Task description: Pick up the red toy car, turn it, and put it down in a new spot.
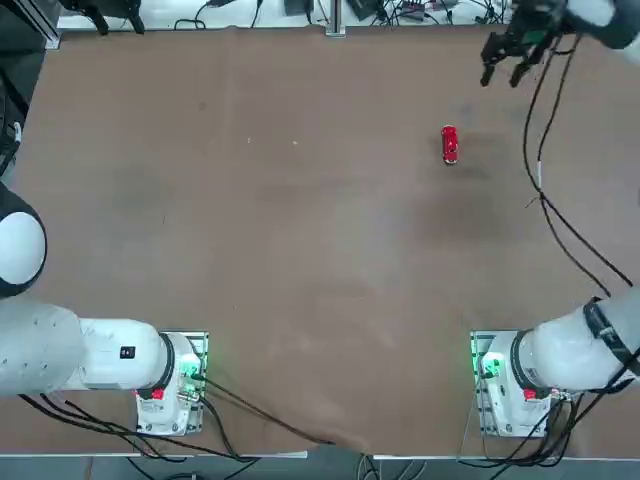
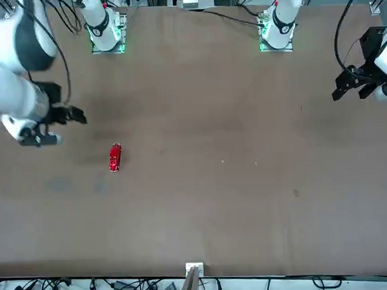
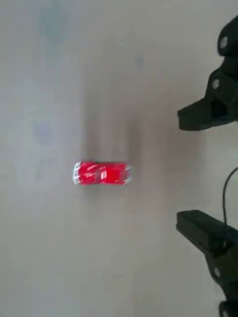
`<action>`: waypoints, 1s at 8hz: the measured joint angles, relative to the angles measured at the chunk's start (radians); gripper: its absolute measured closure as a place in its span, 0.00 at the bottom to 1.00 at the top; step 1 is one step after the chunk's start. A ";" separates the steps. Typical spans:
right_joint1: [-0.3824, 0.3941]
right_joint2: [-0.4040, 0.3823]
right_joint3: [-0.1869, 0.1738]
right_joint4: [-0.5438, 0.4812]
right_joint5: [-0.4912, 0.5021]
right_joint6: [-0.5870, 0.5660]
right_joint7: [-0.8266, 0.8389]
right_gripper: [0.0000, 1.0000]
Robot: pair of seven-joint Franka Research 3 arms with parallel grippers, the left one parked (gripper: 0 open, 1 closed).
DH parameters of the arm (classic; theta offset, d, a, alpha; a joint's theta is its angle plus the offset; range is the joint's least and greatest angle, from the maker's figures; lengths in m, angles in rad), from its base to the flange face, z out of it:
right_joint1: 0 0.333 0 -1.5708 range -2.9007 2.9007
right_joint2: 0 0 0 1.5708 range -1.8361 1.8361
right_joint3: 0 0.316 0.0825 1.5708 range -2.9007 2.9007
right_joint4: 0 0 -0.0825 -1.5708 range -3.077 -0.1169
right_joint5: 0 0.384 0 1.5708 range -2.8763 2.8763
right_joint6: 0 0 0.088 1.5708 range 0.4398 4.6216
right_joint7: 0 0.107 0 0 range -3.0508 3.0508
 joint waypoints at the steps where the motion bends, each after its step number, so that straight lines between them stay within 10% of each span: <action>1: 0.034 0.042 0.002 -0.045 0.001 0.141 0.053 0.01; 4: 0.088 0.165 0.001 -0.187 0.001 0.526 0.138 0.01; 8: 0.073 0.171 -0.020 -0.338 0.001 0.764 0.116 0.01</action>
